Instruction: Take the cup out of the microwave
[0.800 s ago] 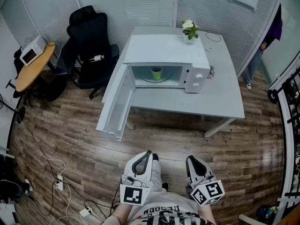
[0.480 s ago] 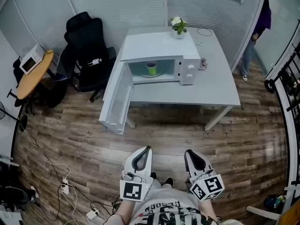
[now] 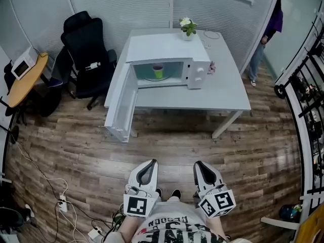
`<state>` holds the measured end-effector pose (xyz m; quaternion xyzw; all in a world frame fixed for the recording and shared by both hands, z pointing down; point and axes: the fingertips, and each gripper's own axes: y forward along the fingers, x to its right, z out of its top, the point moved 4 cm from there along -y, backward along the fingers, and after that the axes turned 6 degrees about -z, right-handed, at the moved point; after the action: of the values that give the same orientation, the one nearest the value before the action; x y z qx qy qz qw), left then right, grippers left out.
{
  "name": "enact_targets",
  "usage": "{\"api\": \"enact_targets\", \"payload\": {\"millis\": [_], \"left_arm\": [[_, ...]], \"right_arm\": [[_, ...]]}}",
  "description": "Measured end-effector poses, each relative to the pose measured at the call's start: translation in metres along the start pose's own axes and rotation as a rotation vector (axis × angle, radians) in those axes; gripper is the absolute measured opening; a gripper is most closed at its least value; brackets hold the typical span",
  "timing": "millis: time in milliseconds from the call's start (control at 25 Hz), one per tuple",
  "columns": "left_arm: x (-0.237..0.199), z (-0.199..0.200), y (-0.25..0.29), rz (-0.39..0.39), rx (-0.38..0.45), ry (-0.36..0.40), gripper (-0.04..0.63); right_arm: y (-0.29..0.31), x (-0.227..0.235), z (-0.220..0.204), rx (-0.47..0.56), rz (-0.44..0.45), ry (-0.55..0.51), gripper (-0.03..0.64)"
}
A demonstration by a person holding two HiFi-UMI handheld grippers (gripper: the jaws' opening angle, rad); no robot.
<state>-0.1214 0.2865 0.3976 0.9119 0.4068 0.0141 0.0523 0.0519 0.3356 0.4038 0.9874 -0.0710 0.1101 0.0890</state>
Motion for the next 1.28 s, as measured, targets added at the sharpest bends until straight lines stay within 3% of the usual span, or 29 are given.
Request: {"api": "enact_targets", "payload": {"millis": [160, 840, 920, 960, 1280], "left_arm": [[-0.006, 0.002, -0.005, 0.006, 0.030, -0.032, 0.012], [0.037, 0.001, -0.001, 0.031, 0.045, -0.007, 0.015], [0.042, 0.000, 0.001, 0.023, 0.037, -0.001, 0.042], [0.043, 0.001, 0.001, 0.022, 0.035, 0.001, 0.102], [0.021, -0.002, 0.022, 0.018, 0.039, -0.004, 0.106]], "right_arm": [[-0.005, -0.013, -0.001, -0.004, 0.018, -0.024, 0.028], [-0.027, 0.008, -0.001, -0.004, 0.119, -0.043, 0.028], [-0.027, 0.009, -0.001, -0.010, 0.133, -0.042, 0.028], [-0.027, 0.009, -0.001, -0.016, 0.139, -0.043, 0.028], [-0.001, 0.013, -0.004, -0.038, 0.137, -0.036, 0.028]]}}
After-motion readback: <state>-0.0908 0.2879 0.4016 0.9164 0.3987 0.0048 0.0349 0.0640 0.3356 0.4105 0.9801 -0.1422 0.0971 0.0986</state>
